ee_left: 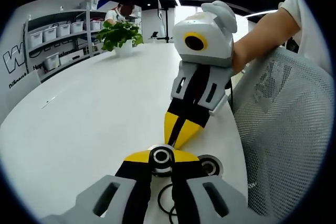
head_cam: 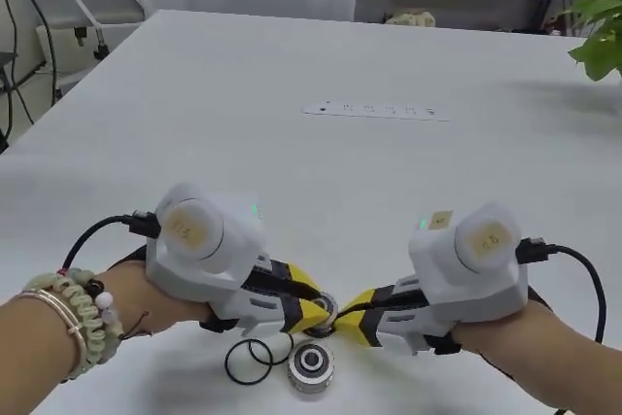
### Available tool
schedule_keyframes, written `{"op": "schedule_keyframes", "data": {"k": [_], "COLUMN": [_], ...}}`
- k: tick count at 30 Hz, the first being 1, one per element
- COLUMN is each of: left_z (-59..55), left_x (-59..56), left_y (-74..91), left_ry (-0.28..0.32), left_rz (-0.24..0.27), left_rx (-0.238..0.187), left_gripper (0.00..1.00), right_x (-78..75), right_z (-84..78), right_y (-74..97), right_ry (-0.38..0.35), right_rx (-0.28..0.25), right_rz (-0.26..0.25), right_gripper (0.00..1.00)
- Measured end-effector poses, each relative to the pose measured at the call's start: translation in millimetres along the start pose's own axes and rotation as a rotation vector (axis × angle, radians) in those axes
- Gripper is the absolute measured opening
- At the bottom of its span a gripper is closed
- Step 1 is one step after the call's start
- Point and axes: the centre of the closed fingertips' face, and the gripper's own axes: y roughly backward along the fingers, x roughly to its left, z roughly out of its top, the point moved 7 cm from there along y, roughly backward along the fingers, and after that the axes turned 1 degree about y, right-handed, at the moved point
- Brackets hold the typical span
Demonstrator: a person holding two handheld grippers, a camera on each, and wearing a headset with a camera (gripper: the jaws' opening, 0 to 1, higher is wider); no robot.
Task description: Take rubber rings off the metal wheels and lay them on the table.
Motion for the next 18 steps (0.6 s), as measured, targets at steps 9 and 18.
{"op": "schedule_keyframes", "data": {"k": [9, 18], "left_z": [-0.1, -0.4], "left_x": [0.8, 0.8], "left_y": [1.1, 0.9], "left_ry": [-0.007, -0.018], "left_rz": [0.004, 0.007], "left_rx": [0.008, 0.013], "left_gripper": [0.08, 0.07], "right_x": [-2.9, -8.9], "right_z": [3.7, 11.7], "right_y": [-1.0, 6.6], "right_ry": [-0.033, -0.232], "right_rx": [0.031, -0.051], "right_rz": [-0.056, -0.041], "right_gripper": [0.0, 0.0]}}
